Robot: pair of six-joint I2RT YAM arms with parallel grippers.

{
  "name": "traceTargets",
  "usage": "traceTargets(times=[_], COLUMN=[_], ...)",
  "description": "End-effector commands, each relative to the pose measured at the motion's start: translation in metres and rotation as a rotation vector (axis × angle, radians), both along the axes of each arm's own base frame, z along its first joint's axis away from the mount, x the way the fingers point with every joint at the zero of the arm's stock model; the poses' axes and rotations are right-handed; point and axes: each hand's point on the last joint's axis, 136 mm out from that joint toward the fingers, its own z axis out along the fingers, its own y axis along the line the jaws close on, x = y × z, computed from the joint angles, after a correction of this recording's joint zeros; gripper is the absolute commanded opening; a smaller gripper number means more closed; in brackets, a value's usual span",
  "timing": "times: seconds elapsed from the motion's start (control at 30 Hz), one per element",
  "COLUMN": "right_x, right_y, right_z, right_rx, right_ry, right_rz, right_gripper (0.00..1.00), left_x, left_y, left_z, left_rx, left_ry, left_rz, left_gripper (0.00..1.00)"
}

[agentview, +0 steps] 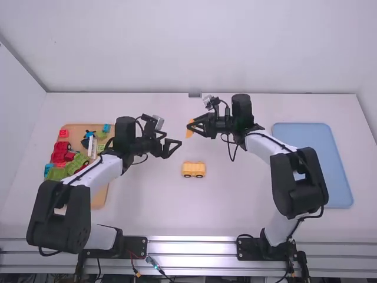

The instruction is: Assemble lego blocks to make yellow taxi

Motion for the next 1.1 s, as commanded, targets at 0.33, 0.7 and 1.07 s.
traceTargets(times=[0.33,0.7,1.07], right_x=[-0.026,-0.075,-0.091], right_y=[0.051,0.095,0.109], right_z=[-0.053,-0.128,-0.174], right_rx=[-0.689,-1.041,-1.185], right_ry=[-0.307,-0.405,-0.45], right_rz=[0.209,0.614,0.685], right_gripper=[0.0,0.0,0.0], left_x=[0.021,-0.006,-0.011], left_y=[0.141,0.205,0.207], left_z=[-0.008,0.014,0.012], left_rx=[0.267,0.223,0.24], left_ry=[0.06,0.057,0.058], left_rz=[0.412,0.518,0.506], left_gripper=[0.99,0.99,0.99])
